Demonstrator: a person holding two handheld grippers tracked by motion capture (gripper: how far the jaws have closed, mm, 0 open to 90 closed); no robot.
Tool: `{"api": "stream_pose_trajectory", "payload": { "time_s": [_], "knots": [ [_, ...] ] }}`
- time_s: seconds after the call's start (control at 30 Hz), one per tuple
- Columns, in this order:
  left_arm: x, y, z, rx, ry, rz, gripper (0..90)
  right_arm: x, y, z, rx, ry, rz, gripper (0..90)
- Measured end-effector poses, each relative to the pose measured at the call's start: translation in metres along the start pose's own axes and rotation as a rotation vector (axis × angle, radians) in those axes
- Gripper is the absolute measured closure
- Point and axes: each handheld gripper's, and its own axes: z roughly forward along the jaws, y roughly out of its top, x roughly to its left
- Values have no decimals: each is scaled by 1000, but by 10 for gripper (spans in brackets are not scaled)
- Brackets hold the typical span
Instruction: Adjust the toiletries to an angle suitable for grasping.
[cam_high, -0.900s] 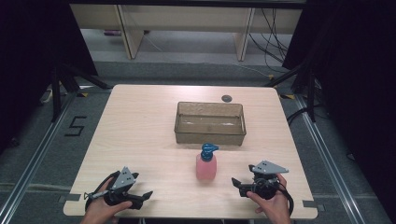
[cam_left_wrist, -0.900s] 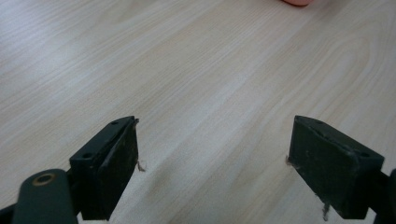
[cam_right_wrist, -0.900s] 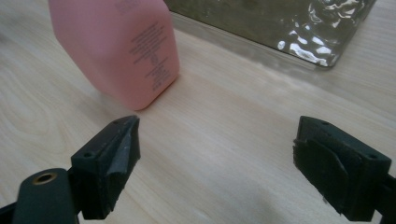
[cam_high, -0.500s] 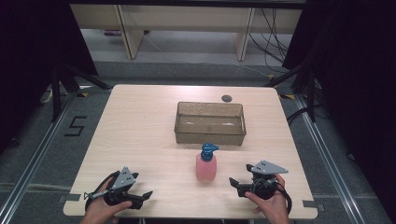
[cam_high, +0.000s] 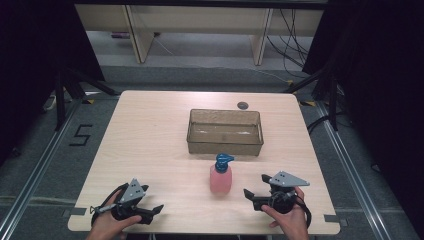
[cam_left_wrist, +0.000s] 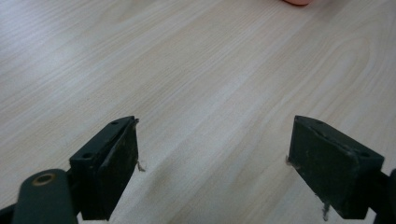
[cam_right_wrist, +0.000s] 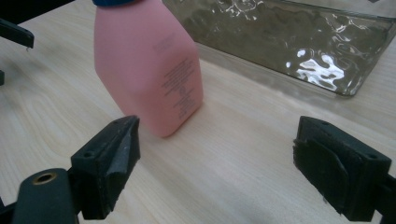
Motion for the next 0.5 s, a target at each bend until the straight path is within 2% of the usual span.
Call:
{"api": "stream_pose_trajectory", "payload": {
  "time_s": [0.07, 0.1, 0.13, 0.23, 0.4, 0.43, 0.47, 0.5],
  "knots": [
    [0, 0, 0, 0, 0, 0, 154, 0, 1, 0, -15, -5, -25, 155],
    [0, 0, 0, 0, 0, -1, 153, 2, 2, -1, -6, 6, -4, 155],
    [0, 0, 0, 0, 0, -1, 154, 2, 2, -1, -6, 6, -4, 155],
    [0, 0, 1, -4, 0, 2, 153, 3, 3, 0, -17, 8, -33, 155],
    [0, 0, 0, -2, -1, 2, 154, 6, 4, 1, -18, 36, -6, 155],
    [0, 0, 0, -1, 4, 8, 154, 6, 5, 1, -29, 20, -40, 155],
    [0, 0, 0, -1, 4, 8, 154, 6, 5, 1, -29, 20, -40, 155],
    [0, 0, 0, -1, 4, 6, 153, 10, 5, 1, -24, 36, 1, 156]
  ]
}}
